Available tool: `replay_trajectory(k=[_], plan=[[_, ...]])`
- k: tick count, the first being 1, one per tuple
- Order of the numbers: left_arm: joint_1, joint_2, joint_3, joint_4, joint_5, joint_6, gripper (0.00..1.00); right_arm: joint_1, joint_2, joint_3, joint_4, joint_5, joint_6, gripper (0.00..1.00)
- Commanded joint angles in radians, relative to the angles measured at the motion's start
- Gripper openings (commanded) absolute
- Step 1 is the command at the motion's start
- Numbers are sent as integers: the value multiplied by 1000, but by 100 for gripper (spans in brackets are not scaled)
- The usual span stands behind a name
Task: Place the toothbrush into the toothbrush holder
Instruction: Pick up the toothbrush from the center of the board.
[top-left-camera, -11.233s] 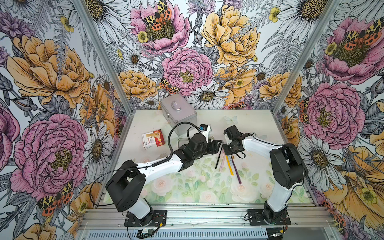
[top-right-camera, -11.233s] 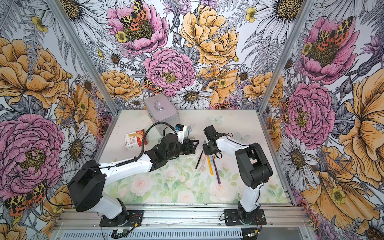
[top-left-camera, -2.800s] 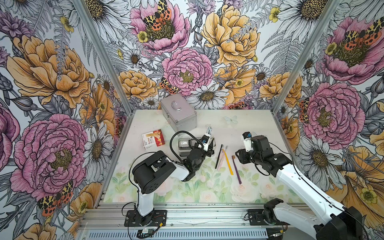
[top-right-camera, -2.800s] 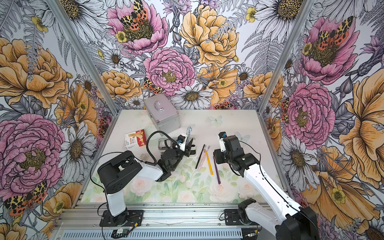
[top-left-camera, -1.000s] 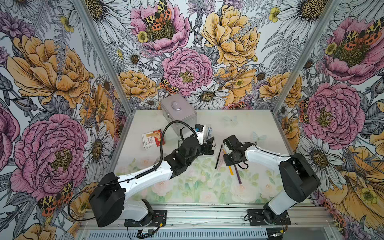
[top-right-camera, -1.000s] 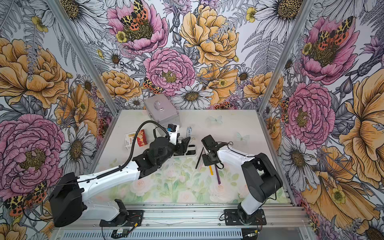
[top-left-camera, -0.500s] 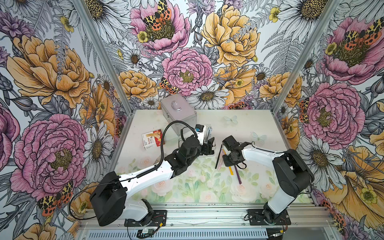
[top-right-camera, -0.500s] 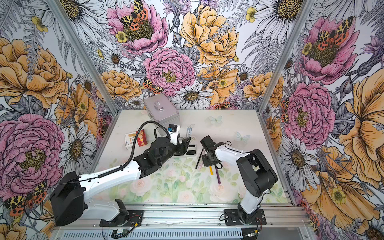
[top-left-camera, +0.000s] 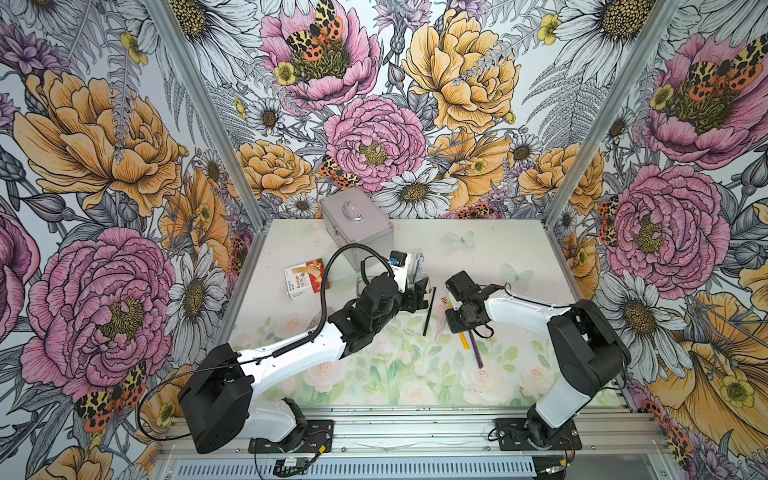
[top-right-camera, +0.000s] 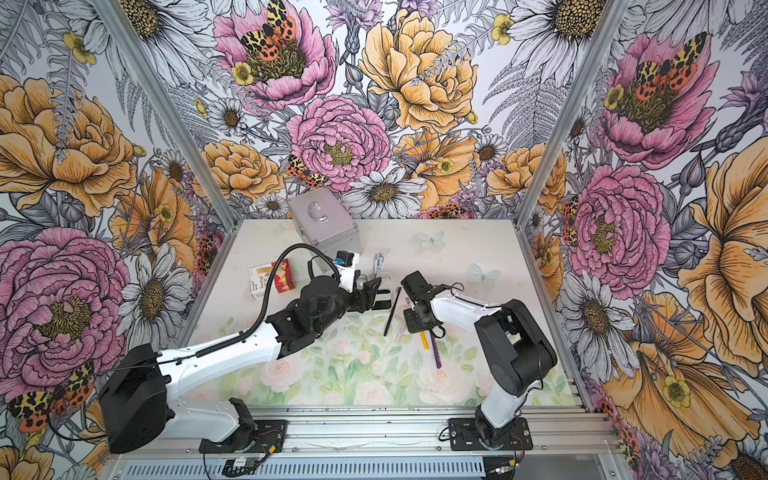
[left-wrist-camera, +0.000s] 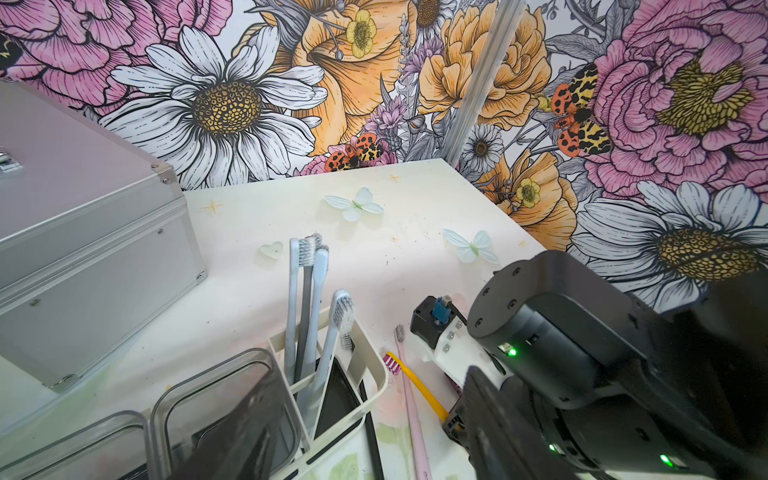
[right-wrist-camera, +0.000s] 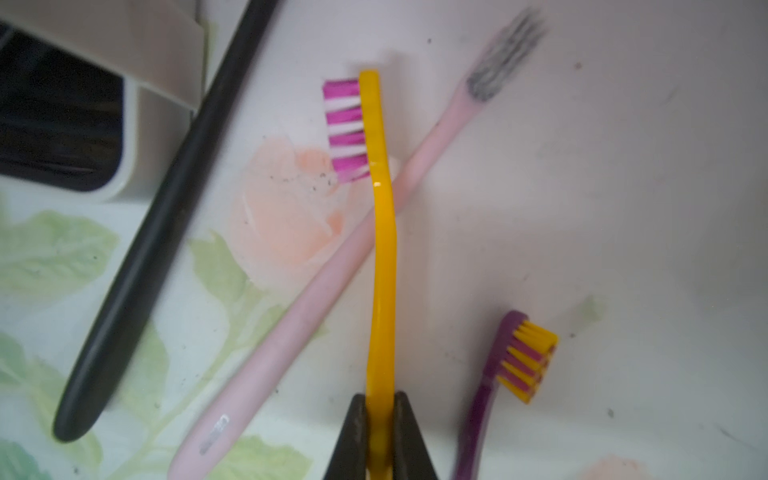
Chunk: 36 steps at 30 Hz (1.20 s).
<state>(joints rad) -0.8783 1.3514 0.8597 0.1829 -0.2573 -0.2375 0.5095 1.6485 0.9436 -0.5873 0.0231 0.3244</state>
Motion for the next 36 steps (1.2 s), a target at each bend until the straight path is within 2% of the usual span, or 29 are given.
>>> replay_trajectory(k=[1, 7, 12, 19, 36], plan=[[15, -20, 4, 15, 77, -19, 69, 4, -115, -16, 12, -2, -5, 0], [24, 3, 28, 16, 145, -37, 70, 4, -309, -42, 11, -63, -14, 0], [33, 29, 63, 29, 218, -60, 70, 3, -415, -50, 12, -137, -24, 0], [17, 95, 117, 59, 323, -62, 70, 6, -527, -72, 12, -135, -51, 0], [-5, 287, 258, 55, 398, -118, 69, 6, -604, -71, 11, -173, -50, 0]])
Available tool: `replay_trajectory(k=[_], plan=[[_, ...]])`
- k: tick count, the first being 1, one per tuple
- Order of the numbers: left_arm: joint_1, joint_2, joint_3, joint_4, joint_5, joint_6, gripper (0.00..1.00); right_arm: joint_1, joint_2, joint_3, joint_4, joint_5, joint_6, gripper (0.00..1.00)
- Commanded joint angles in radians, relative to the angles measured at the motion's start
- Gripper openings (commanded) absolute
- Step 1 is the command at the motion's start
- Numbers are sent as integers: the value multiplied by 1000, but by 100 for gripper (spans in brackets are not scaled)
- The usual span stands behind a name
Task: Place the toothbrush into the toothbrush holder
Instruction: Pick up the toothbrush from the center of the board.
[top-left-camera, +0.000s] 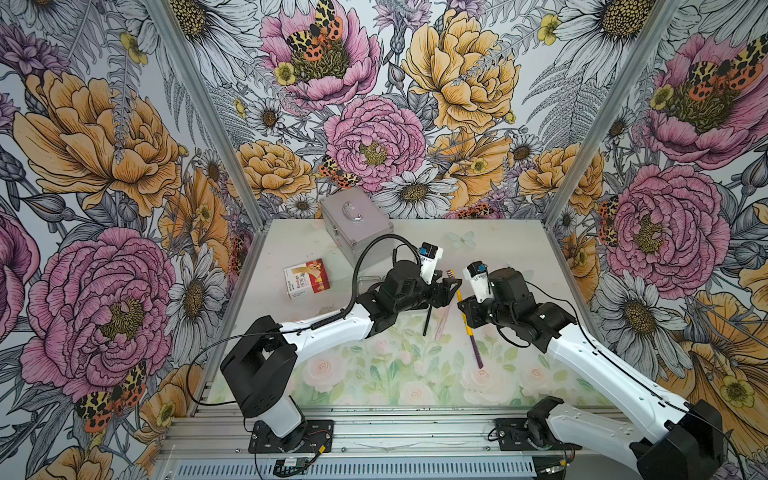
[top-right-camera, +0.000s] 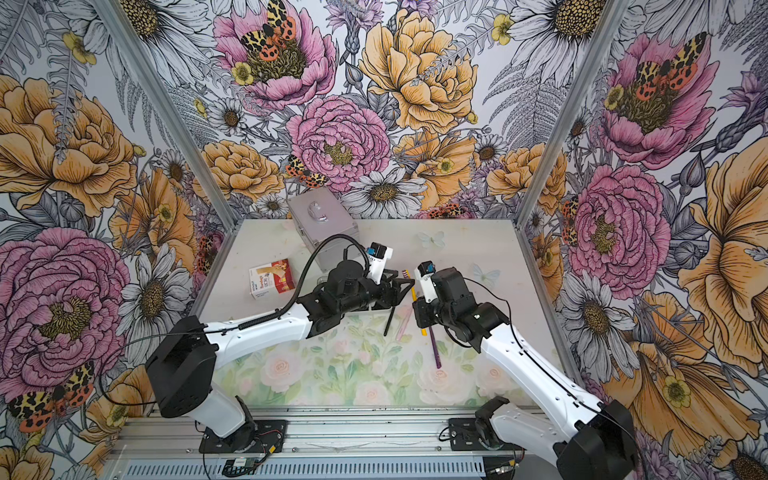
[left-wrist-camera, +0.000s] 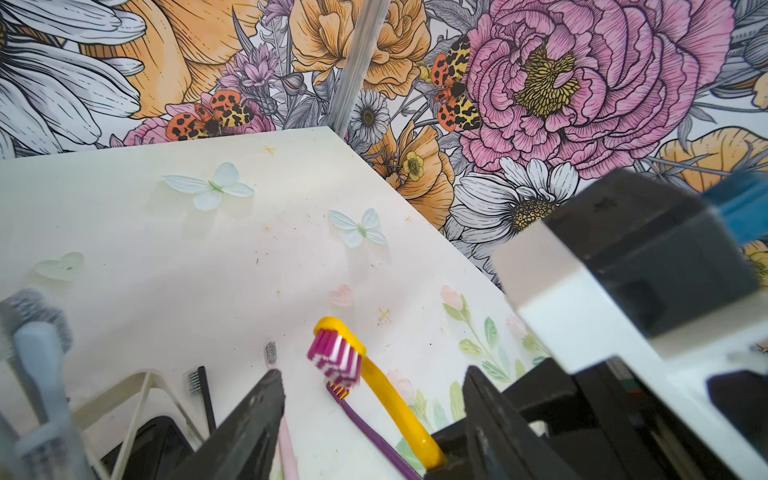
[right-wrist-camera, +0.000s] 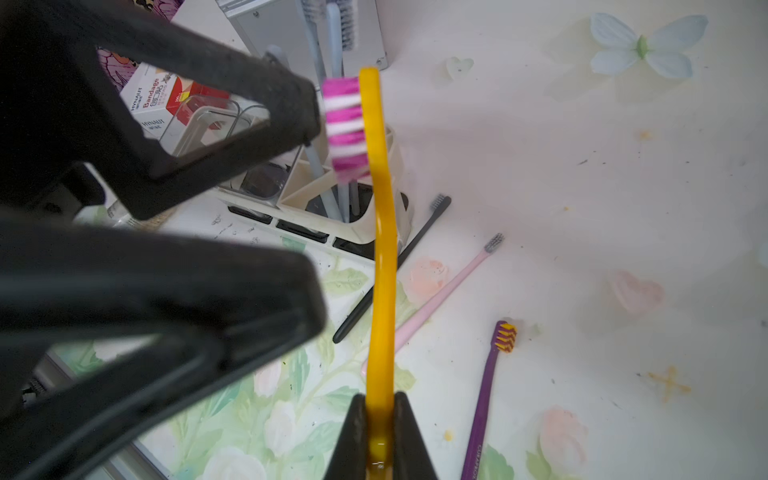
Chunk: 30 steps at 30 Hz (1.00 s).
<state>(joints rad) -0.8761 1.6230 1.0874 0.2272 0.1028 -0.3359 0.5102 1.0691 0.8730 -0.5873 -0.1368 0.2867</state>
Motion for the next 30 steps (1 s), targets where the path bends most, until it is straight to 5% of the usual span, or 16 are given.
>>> replay_trajectory(k=[1, 11, 16, 23, 30], plan=[[-8, 24, 37, 11, 40, -23, 69, 5, -26, -1, 10, -14, -11, 0], [-11, 69, 73, 28, 53, -43, 64, 5, -54, -3, 11, -15, -11, 0], [-12, 78, 69, 69, 77, -61, 34, 5, -64, -8, 12, -10, -11, 0], [-10, 84, 66, 107, 90, -71, 25, 4, -61, -17, 12, -10, -13, 0], [-12, 87, 64, 121, 94, -69, 0, 5, -69, -23, 11, 8, -18, 0]])
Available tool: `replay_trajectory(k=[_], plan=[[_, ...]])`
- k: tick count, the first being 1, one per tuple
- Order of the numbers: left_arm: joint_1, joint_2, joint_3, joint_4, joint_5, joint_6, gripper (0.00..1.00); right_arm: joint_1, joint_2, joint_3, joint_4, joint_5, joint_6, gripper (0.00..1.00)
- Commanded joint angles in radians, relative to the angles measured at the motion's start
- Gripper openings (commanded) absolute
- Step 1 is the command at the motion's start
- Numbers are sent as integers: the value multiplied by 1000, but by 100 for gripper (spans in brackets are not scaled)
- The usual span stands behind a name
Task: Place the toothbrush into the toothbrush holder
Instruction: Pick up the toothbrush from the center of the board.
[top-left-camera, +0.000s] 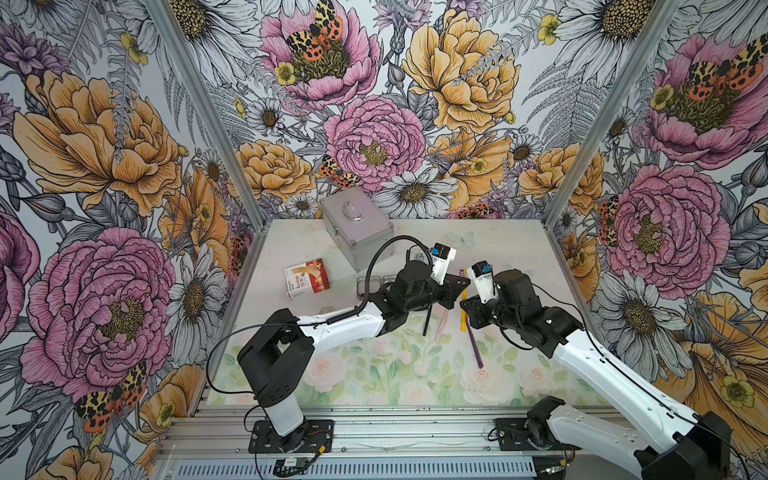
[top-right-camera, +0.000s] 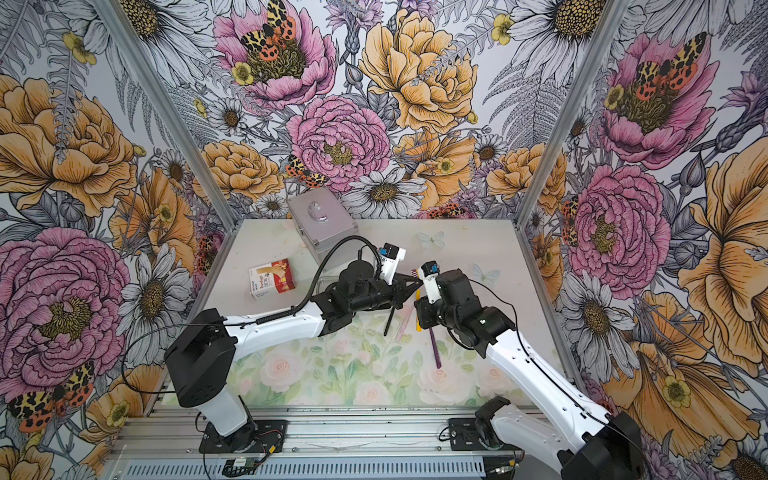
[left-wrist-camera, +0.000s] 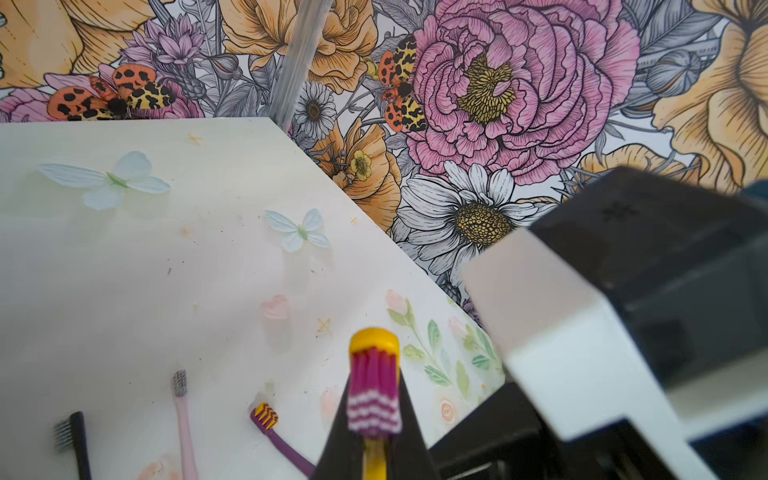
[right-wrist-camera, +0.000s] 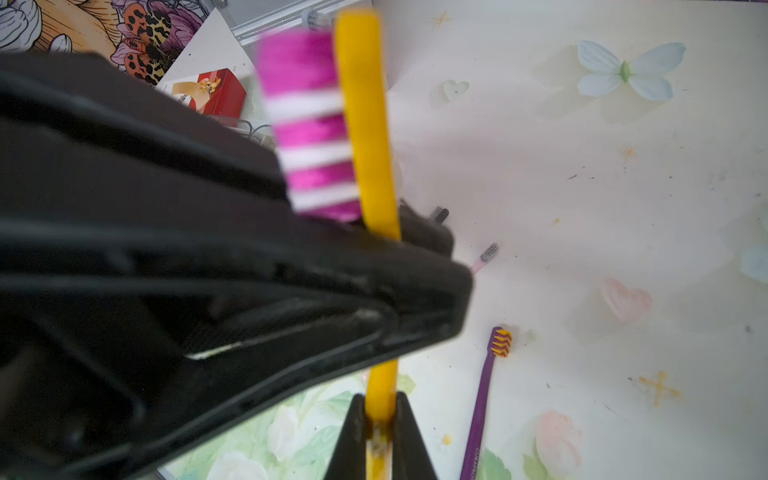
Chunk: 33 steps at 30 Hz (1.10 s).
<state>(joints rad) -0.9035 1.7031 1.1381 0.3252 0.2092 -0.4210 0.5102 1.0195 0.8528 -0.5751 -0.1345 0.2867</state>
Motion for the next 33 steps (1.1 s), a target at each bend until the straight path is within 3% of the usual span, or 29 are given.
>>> replay_trajectory(k=[1, 6, 12, 17, 22, 33], plan=[[15, 3, 9, 27, -20, 16, 0, 4, -20, -6, 0, 8, -19, 0], [15, -17, -2, 28, -33, 44, 0, 5, -38, -16, 0, 25, -20, 0], [21, -59, 8, -1, -70, 127, 0, 5, -88, -34, -2, 56, -18, 34], [25, -94, 28, -24, -132, 225, 0, 5, -147, -50, -2, 88, -16, 50], [22, -110, 35, -6, -243, 354, 0, 4, -176, -64, -5, 101, -19, 53], [16, -33, -13, 249, -403, 648, 0, 1, -153, -70, -8, 98, -42, 53]])
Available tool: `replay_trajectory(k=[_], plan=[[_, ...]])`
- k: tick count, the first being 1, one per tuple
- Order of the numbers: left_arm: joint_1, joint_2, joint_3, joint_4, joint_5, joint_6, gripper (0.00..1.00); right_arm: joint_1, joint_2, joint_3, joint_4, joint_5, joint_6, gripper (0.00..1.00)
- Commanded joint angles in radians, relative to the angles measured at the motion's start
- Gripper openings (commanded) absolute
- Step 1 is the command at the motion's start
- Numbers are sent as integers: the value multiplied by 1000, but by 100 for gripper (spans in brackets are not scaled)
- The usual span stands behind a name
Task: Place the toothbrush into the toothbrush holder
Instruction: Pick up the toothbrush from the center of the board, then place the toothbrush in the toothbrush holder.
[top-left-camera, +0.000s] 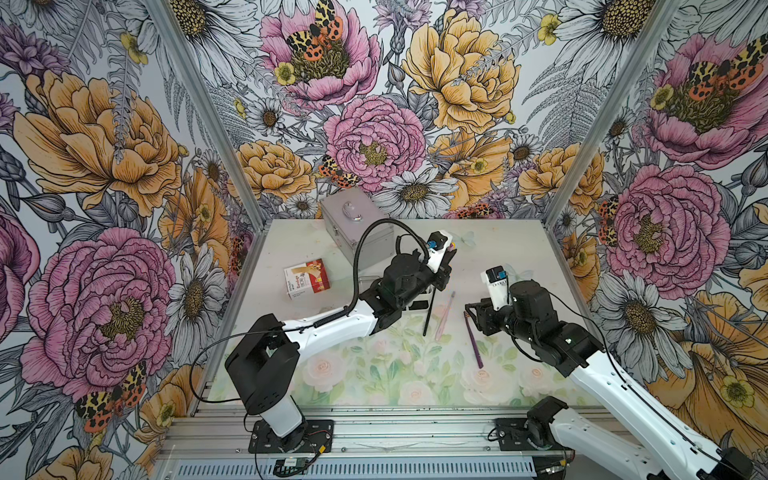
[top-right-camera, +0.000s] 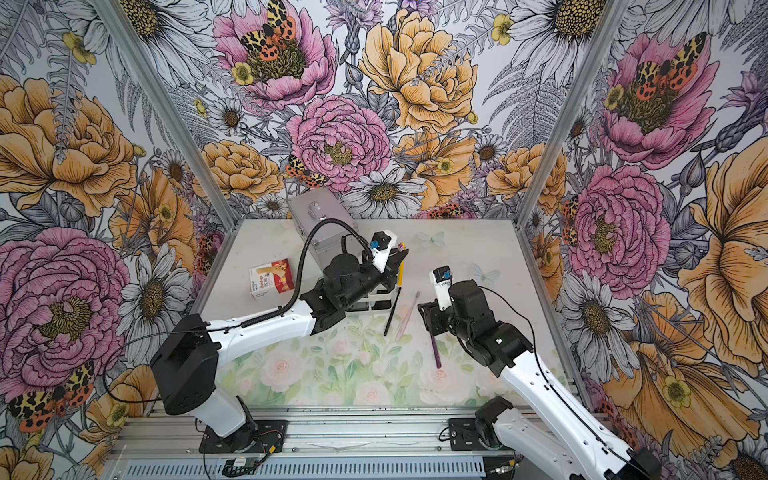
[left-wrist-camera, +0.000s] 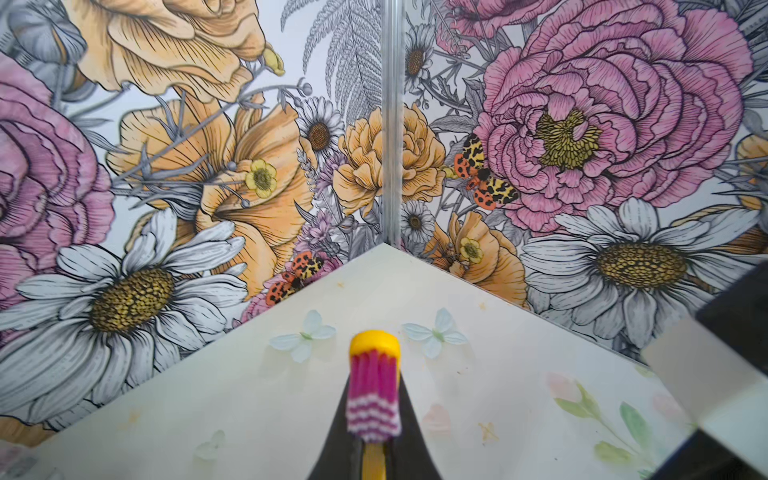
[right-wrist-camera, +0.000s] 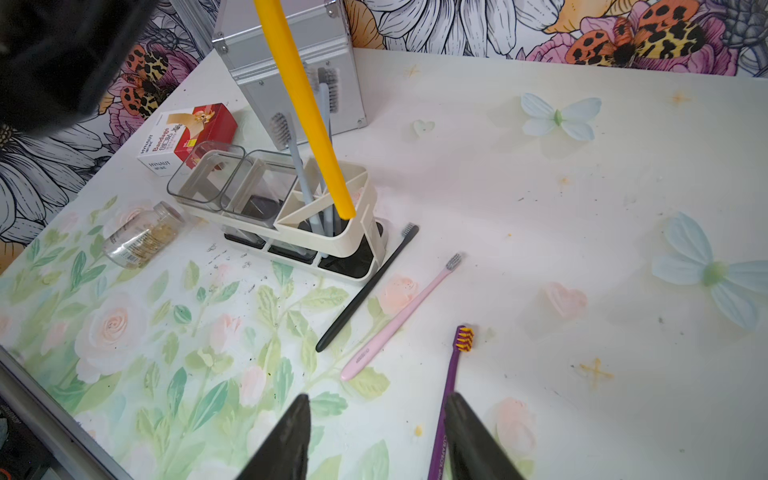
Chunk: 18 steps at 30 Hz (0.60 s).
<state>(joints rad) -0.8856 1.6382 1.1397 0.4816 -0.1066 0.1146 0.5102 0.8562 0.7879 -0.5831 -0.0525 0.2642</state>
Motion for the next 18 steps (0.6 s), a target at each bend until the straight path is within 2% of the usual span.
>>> replay_trajectory(k=[1, 7, 18], plan=[[-3, 41, -16, 108, -96, 127, 0, 0, 11, -5, 0, 14, -21, 53], [-6, 115, -1, 160, -200, 193, 0, -2, 19, -4, 0, 8, -23, 53], [2, 147, -23, 218, -259, 207, 0, -5, 27, -2, -2, -1, -22, 53]])
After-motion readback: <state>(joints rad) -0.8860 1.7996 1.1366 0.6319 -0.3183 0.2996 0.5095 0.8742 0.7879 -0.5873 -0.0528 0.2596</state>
